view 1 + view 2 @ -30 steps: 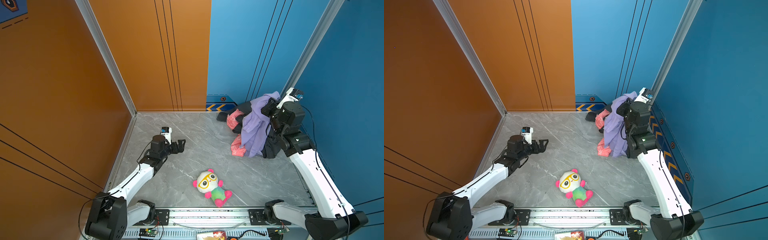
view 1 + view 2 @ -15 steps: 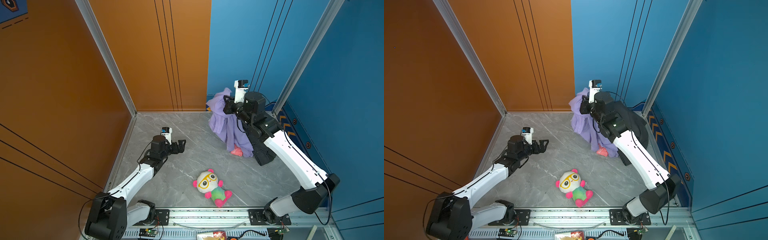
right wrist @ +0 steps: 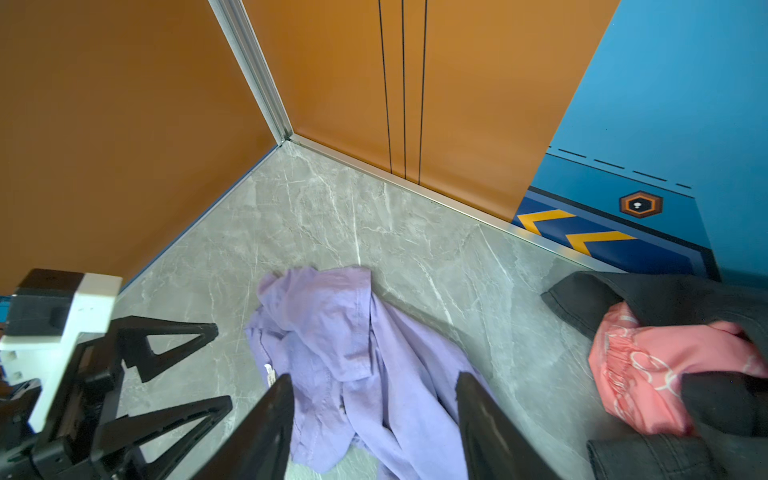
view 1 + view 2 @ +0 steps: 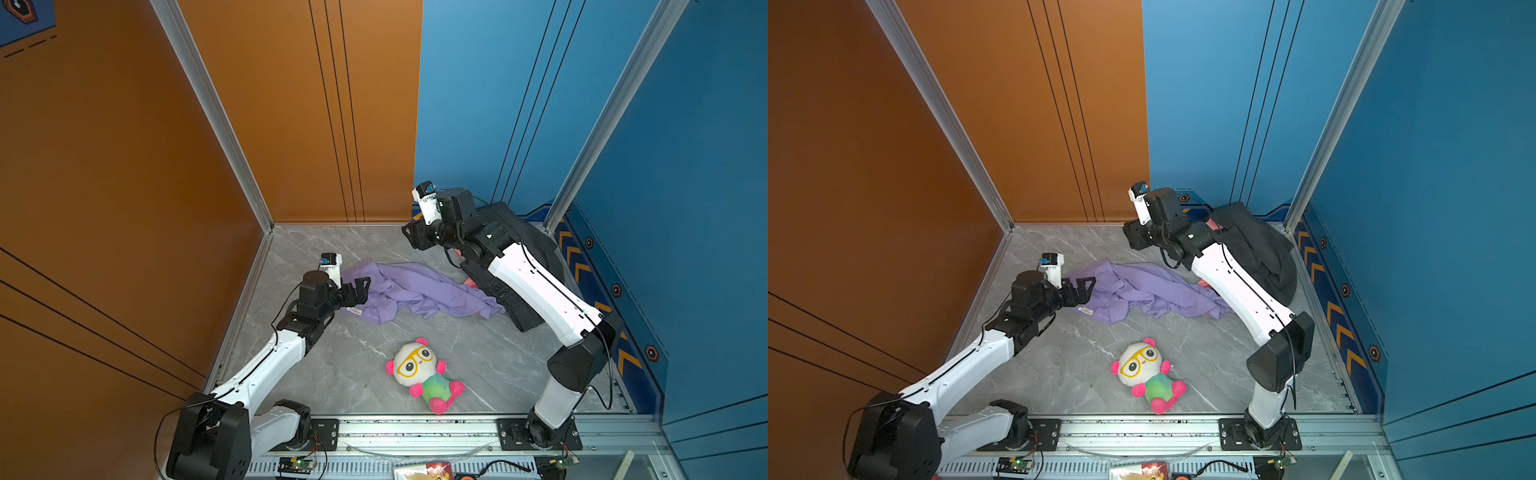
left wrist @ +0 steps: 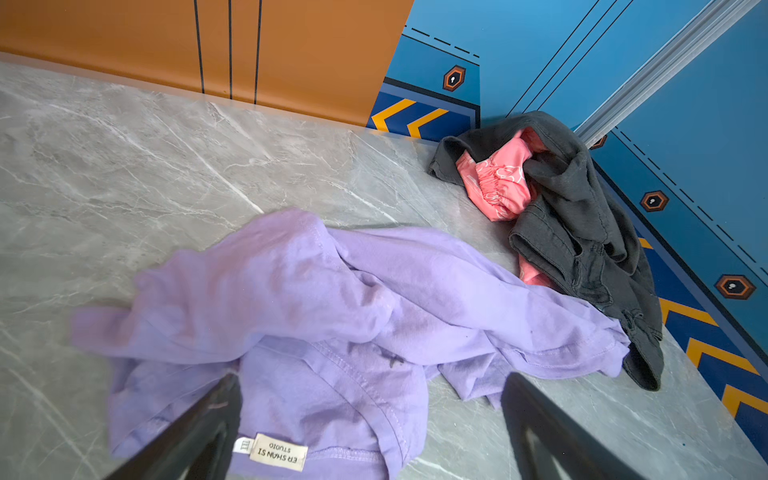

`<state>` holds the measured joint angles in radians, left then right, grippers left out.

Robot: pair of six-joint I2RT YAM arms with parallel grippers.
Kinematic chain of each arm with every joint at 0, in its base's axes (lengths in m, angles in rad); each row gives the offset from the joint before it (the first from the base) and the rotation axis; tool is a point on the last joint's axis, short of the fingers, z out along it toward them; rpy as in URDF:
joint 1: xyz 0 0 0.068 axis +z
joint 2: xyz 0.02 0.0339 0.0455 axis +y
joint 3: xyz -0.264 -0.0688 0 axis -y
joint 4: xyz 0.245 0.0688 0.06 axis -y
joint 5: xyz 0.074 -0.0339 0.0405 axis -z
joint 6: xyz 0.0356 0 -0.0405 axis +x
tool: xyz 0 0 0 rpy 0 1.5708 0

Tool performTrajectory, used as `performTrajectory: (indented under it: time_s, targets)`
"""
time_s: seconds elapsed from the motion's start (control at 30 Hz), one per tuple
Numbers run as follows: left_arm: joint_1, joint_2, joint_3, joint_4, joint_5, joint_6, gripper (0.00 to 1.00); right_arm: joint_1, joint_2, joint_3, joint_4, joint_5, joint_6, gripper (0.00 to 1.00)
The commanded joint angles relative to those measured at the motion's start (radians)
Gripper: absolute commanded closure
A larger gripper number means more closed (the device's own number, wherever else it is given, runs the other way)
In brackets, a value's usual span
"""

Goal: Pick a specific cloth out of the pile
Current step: 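Swing the right gripper toward the left gripper and lay the shirt down, then reach the left gripper to the lavender shirt and grasp it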

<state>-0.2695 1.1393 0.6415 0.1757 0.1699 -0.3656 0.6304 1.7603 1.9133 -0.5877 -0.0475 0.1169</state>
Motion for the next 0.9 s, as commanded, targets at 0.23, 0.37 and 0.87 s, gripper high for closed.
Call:
performTrajectory:
  time_s: [0.23, 0.37, 0.87]
  targets:
    - [-0.071, 0.117, 0.135, -0.008, 0.087, 0.083, 0.01, -0.091, -0.127, -0.111, -0.038, 0.097, 0.002, 0.35]
    - [-0.137, 0.230, 0.256, -0.099, 0.038, 0.090, 0.01, -0.123, -0.170, -0.180, -0.038, 0.116, 0.032, 0.34]
    - [-0.295, 0.709, 0.724, -0.510, -0.042, -0.096, 0.12, -0.176, -0.229, -0.264, -0.035, 0.116, 0.090, 0.14]
